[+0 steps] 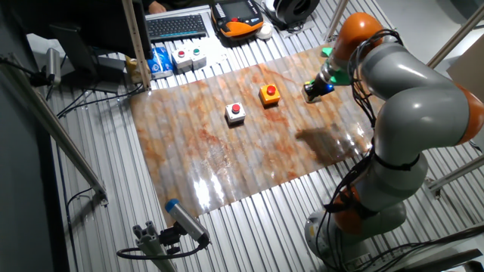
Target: Press three buttons from left to right in sequence
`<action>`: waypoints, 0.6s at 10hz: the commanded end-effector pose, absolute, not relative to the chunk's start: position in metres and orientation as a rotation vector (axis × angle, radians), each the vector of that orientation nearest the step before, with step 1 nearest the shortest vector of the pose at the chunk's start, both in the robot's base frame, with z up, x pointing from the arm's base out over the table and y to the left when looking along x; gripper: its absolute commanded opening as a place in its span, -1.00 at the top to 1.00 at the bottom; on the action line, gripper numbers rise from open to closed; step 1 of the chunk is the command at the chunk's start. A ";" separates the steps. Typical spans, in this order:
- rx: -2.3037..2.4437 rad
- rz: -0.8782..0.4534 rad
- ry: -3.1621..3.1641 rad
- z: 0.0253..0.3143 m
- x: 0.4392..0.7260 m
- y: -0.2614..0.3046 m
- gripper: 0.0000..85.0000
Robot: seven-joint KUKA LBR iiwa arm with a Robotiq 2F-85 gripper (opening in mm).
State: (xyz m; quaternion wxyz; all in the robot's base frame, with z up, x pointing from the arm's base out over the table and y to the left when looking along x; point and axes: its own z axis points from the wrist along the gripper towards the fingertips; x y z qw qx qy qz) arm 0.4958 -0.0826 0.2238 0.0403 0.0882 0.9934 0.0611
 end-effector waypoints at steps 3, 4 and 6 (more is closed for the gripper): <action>0.263 0.182 3.039 0.222 0.490 -0.093 1.00; 0.257 0.178 3.032 0.219 0.488 -0.097 1.00; 0.245 0.176 3.019 0.213 0.483 -0.104 1.00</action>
